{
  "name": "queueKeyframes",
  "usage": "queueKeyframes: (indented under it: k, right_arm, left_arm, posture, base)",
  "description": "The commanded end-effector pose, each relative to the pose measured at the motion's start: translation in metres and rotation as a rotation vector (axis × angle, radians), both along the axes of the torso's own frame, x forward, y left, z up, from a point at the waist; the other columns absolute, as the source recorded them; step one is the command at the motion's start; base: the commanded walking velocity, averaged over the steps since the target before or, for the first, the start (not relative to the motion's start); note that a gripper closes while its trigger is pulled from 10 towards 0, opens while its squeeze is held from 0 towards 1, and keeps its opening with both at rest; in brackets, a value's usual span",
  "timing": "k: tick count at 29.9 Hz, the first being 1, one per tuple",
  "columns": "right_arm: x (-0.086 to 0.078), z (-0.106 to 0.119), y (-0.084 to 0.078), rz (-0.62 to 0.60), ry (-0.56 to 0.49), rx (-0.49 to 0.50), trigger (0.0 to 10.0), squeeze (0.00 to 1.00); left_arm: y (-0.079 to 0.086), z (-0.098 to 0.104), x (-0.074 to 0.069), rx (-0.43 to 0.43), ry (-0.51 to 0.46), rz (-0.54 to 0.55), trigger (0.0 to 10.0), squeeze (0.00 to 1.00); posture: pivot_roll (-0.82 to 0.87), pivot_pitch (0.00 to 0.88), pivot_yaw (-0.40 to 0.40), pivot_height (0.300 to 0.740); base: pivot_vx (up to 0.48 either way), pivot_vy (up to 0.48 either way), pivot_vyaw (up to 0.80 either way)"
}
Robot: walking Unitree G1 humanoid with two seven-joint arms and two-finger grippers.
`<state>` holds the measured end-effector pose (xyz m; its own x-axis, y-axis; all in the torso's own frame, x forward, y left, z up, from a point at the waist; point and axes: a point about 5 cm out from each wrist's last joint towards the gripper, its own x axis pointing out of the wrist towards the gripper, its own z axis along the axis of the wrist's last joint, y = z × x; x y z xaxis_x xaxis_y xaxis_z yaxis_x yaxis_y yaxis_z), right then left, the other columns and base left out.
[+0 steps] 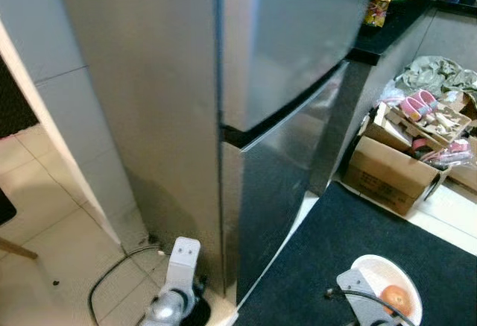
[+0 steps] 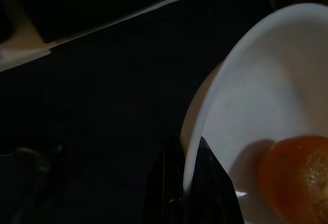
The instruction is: Restocking fridge
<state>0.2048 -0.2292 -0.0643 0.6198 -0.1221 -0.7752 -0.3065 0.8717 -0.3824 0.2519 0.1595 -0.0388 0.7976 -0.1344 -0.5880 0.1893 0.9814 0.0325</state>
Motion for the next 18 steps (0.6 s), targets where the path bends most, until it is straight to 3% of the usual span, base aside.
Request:
queueKeyframes:
  k: [1, 7, 18]
  right_arm:
    - [0.0016, 0.0007, 0.0023, 0.006, -0.012, 0.005, 10.0, 0.00]
    - [0.0020, 0.0009, 0.0021, 0.009, -0.012, 0.004, 10.0, 0.00]
    - [0.0032, 0.0014, 0.0029, 0.014, -0.014, 0.002, 10.0, 0.00]
  left_arm:
    - [0.0040, -0.0018, -0.0024, -0.005, 0.010, 0.028, 10.0, 0.00]
    - [0.0060, -0.0017, -0.0022, -0.008, 0.014, 0.040, 10.0, 0.00]
    - [0.0076, -0.0020, -0.0022, -0.023, 0.026, 0.047, 10.0, 0.00]
  posture:
    - [-0.06, 0.004, -0.036, 0.740]
    - [-0.06, 0.005, -0.038, 0.740]
    - [-0.06, 0.005, -0.036, 0.740]
  base:
    - [0.000, 0.000, 0.00]
    - [0.000, 0.000, 0.00]
    - [0.000, 0.480, 0.00]
